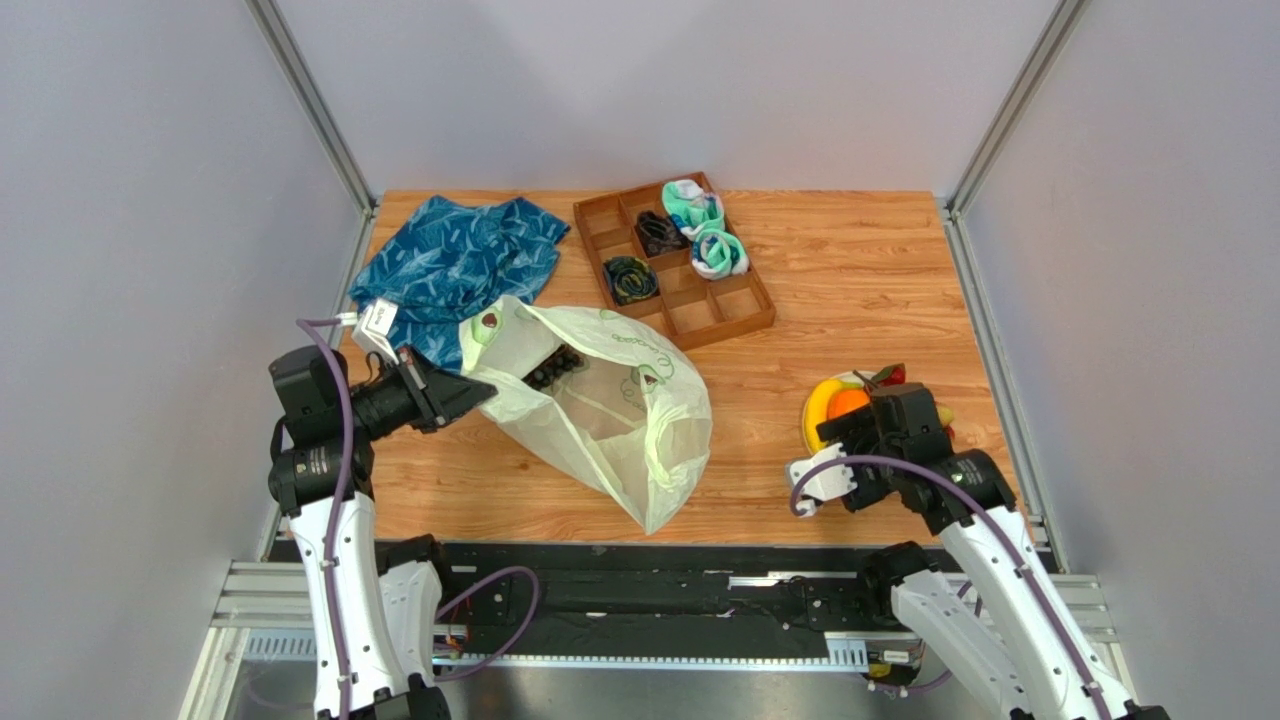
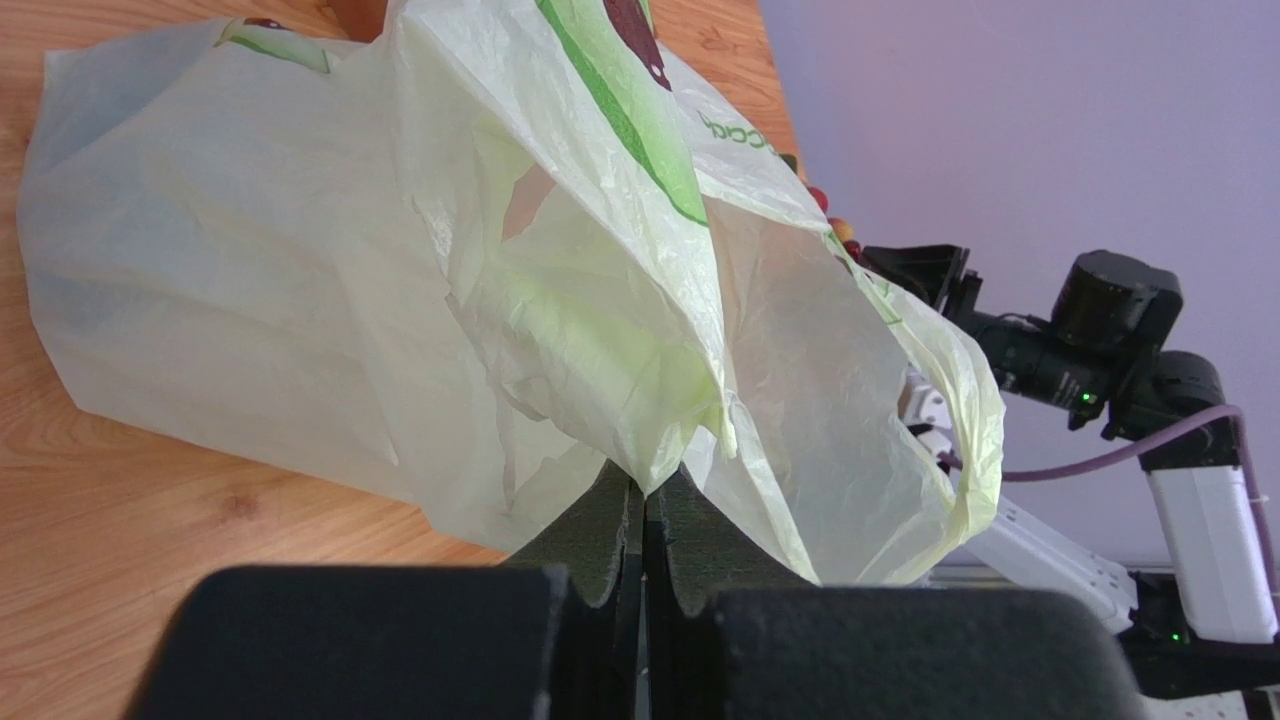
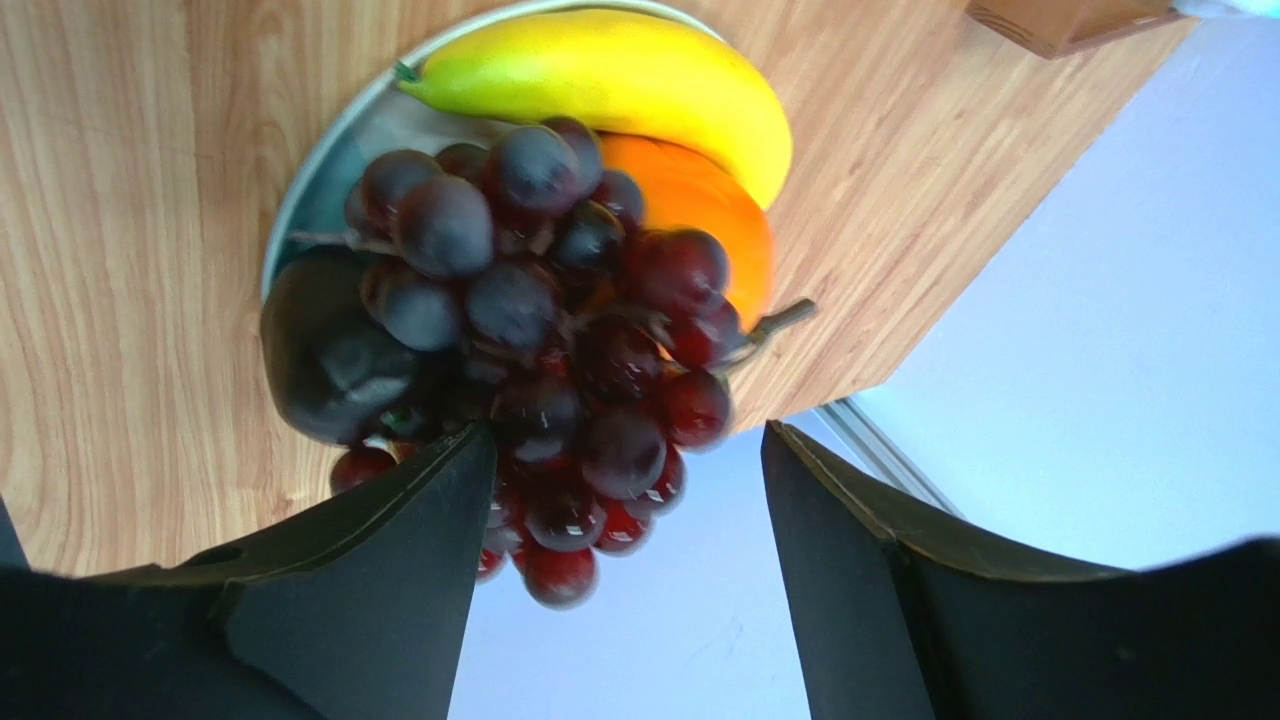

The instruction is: Take the fake fruits out of the plastic bag

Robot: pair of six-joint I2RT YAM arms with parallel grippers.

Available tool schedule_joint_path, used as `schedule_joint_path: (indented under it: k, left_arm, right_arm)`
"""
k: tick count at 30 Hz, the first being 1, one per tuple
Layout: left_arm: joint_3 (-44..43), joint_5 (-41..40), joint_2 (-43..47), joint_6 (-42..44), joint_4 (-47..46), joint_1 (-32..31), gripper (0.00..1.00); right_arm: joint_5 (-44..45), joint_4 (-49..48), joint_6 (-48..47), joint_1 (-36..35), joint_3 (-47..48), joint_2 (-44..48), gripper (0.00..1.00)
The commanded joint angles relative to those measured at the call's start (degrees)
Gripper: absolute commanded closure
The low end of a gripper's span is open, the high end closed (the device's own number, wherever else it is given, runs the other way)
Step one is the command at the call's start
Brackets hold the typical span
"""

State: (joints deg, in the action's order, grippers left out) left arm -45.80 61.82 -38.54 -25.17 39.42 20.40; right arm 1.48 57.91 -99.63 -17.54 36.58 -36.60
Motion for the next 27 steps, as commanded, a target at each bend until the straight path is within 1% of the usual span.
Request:
schedule_joint_path:
  k: [1,4,5,7,8,9,12,13,16,17,18,19,20,21,22,23,24,25,26,27]
  left_arm:
    - [-1.2,0.7,0.9,1.4,0.7,0.4,1.00]
    - [-1.2,0.8,1.0,1.4,0.5,0.3,1.00]
    - [-1.2,0.8,1.0,1.3,0.5,0.4,1.00]
    - [-1.2,1.0,1.0,1.2,0.6,0.3,1.00]
    - [-1.2,1.1,1.1,1.3,0.7,0.4,1.00]
    - [-1.0,1.2,1.1,1.2,0.6,0.4,1.00]
    - [-1.0,0.8,0.8,1.1,0.6,0.4,1.00]
    - [-1.0,0.9,0.8,1.1,0.6,0.3,1.00]
    - [-1.7,1.2,0.5,1.3,0.9,0.3,1.00]
    - [-1.9,1.3,0.4,1.5,1.4,0.4,1.00]
    - [-2.4,1.3,0.3,1.8,1.9,0.3,1.00]
    - [-2.6,1.3,0.1,2.2,2.2,0.3,1.00]
    - [-2.8,1.4,-0.2,2.4,3.3,0.4,1.00]
    - [-3.6,1.3,-0.5,2.6,4.1,0.4,1.00]
    - [-4.0,1.6,-0.9,3.2,4.9,0.4,1.00]
    - [-4.5,1.8,-0.9,3.5,6.8,0.3,1.00]
    - [-5.5,2.2,-0.9,4.0,8.0,0.3,1.00]
    - [-6.0,2.3,-0.9,5.4,10.7,0.4,1.00]
    - [-6.8,2.3,-1.1,6.2,12.4,0.3,1.00]
    - [-8.1,2.8,-1.3,7.1,14.0,0.3,1.00]
  right_arm:
    - [-4.0,8.9,1.9,0.0,10.4,-2.7,0.27]
    - [-5.2,12.4,2.4,0.0,13.3,-4.8,0.26]
    - [-5.9,13.0,2.3,0.1,15.6,-5.1,0.26]
    - [-10.3,14.6,2.3,0.1,18.7,-5.9,0.25]
    - [-12.5,14.9,2.5,0.1,22.6,-6.5,0.24]
    - [-17.1,14.8,3.0,0.1,24.1,-7.1,0.22]
    - [-21.2,12.4,7.2,-1.0,28.6,-10.4,0.17]
    - [-21.0,10.7,10.7,-1.4,29.2,-11.6,0.17]
    - [-21.5,8.9,14.5,-2.5,32.2,-15.4,0.18]
    - [-22.7,8.1,18.4,-2.9,33.5,-16.6,0.18]
    - [-24.7,7.0,20.9,-5.3,34.8,-17.2,0.18]
    - [-24.9,4.3,24.1,-7.6,37.9,-17.8,0.19]
    - [-24.3,2.7,32.1,-10.7,39.7,-19.8,0.19]
    - [-22.3,1.3,35.8,-18.0,41.6,-21.0,0.20]
    - [-21.6,-1.7,40.3,-21.7,46.4,-22.7,0.21]
    - [-21.5,-2.9,47.3,-24.9,48.8,-24.5,0.24]
    - [-22.4,-3.8,51.2,-29.8,51.8,-28.7,0.26]
    - [-22.9,-5.9,54.4,-31.7,56.6,-30.9,0.28]
    - [-23.7,-7.0,57.3,-33.4,59.1,-33.1,0.33]
    - [-25.5,-8.1,63.4,-35.7,60.9,-37.5,0.35]
